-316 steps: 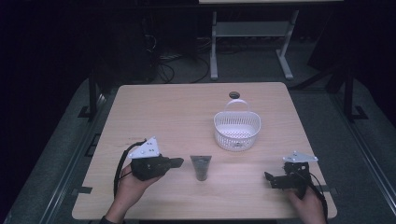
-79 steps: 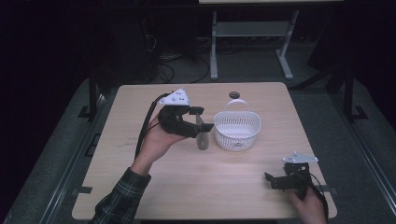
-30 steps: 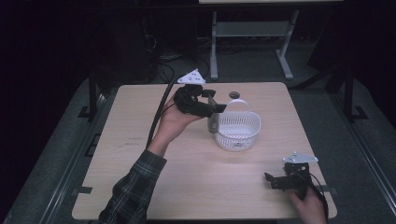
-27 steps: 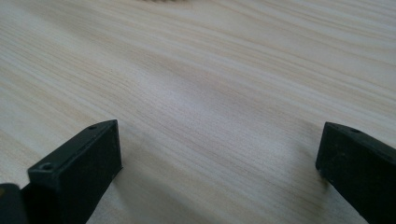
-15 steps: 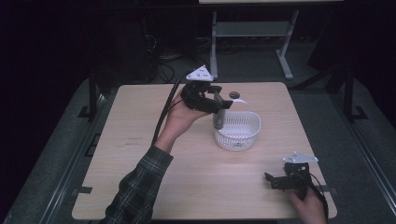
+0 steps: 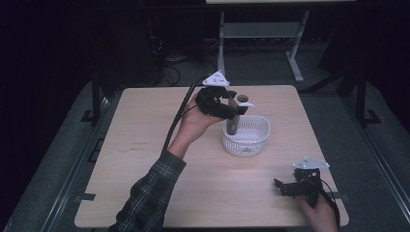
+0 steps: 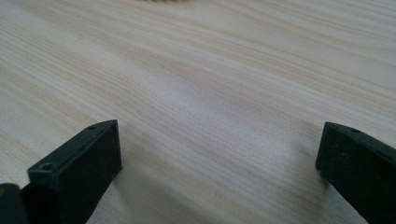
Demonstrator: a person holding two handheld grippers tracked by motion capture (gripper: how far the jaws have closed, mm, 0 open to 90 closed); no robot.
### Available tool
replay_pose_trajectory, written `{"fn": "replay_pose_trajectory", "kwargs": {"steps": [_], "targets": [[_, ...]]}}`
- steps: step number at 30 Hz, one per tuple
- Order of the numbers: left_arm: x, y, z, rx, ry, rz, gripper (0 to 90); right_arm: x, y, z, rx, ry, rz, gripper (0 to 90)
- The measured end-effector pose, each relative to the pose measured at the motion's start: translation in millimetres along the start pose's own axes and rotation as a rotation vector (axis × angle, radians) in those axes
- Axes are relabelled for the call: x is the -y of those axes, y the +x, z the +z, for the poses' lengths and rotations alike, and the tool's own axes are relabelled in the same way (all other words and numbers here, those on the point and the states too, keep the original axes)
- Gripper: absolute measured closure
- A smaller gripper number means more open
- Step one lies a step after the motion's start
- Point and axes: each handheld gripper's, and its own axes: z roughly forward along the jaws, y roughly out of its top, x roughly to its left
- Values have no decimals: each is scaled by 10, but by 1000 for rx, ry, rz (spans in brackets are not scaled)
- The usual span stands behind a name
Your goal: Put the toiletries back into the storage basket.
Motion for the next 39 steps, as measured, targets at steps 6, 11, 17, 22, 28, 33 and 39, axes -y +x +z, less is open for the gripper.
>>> {"fn": "replay_pose_trajectory", "kwargs": {"steps": [6,11,17,22,28,33,39], "targets": [[64,7,86,8,14,-6,299,4,2,-7,-4,3,-2,0],[111,23,134,9,23,-7,299,7,3,-7,-4,2,-3,0],[154,41,164,7,29,-11,300,8,5,-9,-5,3,-3,0],[205,46,199,6,36,-14,299,10,6,-9,-5,2,-3,0],[269,50,251,9,51,-12,300,10,5,-9,-4,2,-4,0],[327,57,297,12,62,-14,299,9,4,-8,-3,0,-6,0],[368,53,333,11,68,-14,299,10,5,-9,-4,1,-5,0]]}}
